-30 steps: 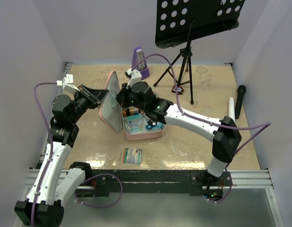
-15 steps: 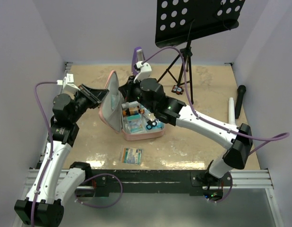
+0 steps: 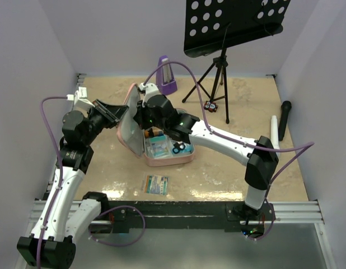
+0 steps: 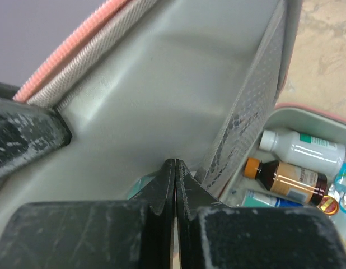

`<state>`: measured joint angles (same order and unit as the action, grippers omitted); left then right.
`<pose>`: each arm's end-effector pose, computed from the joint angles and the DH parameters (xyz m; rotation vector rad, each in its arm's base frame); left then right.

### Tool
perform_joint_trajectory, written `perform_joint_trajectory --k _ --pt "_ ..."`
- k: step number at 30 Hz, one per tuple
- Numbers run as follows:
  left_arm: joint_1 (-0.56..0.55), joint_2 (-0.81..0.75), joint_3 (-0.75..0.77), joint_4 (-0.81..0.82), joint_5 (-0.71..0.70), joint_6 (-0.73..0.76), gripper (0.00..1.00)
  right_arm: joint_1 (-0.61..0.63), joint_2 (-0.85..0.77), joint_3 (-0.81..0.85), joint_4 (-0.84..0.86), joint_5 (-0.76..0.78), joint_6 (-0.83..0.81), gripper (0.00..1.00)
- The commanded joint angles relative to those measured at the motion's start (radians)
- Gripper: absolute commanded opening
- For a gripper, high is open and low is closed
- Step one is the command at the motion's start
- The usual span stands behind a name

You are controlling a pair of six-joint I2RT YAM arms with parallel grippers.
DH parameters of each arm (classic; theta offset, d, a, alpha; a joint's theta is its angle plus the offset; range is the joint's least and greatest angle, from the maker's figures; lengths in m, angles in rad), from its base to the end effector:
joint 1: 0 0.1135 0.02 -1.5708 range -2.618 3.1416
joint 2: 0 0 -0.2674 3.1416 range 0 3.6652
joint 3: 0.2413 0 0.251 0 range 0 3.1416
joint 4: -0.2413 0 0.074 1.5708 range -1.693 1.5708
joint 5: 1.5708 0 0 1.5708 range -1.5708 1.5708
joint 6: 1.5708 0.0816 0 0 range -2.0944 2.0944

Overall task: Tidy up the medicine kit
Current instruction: Place the medicine pouch inside the medicine box.

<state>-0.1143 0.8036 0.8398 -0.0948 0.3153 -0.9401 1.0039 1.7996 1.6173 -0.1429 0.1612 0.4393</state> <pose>0.2227 -0.0510 0.3659 -0.4531 1.6756 -1.0503 0.2676 0.3959 0.3394 -0.4402 1.9292 0.8174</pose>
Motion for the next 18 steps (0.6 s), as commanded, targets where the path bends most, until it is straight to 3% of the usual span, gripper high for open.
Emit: perform_joint_trajectory --k 1,6,10,18 --pt "-0.007 -0.027 0.091 0.185 0.033 -0.009 0.00 0.018 -0.023 0.045 -0.069 -0.081 -0.092 0.00" --pt "-0.007 -0.027 0.082 0.181 0.038 -0.003 0.00 0.050 -0.043 0.087 -0.164 0.029 -0.113 0.00" --pt "-0.007 -0.032 0.074 0.181 0.042 -0.003 0.00 0.048 -0.127 0.047 -0.086 0.095 -0.083 0.02" --pt "-0.007 -0.038 0.076 0.170 0.041 0.006 0.00 0.052 -0.131 0.107 -0.109 0.081 -0.099 0.04"
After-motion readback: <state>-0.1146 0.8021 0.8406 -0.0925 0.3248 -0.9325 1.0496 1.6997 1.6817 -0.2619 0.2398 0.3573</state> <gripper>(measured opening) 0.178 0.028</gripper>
